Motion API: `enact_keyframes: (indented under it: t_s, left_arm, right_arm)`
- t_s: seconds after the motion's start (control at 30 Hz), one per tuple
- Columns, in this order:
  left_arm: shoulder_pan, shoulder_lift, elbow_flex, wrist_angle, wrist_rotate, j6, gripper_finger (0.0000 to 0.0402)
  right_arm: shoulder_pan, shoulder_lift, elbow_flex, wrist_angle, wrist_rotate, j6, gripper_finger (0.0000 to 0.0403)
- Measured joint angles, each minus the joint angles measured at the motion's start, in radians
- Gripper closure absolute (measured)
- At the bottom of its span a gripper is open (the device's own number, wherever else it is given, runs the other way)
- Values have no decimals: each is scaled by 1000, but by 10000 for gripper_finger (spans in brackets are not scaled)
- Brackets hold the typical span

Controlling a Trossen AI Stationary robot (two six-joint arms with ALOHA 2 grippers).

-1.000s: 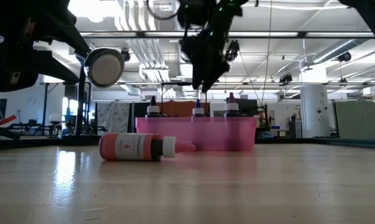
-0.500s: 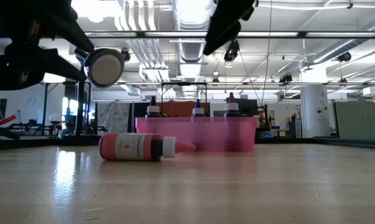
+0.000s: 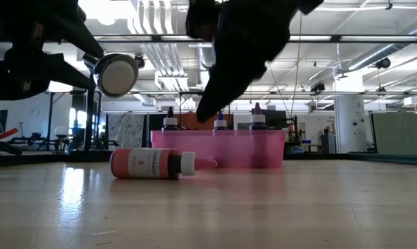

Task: Pick & Place food coloring
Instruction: Put the pink food coloring bottle into the pink bin

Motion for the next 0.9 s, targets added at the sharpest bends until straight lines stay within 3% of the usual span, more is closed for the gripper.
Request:
enact_keyframes:
  t_s: [0.37, 0.9]
  left_arm:
    - [0, 0, 0, -1, 6, 1, 232]
    - [0, 0, 0, -9, 10, 26, 232]
  right_arm:
    - [-1, 126, 1, 75, -2, 129, 153]
    - [-1, 189, 3, 173, 0, 115, 170]
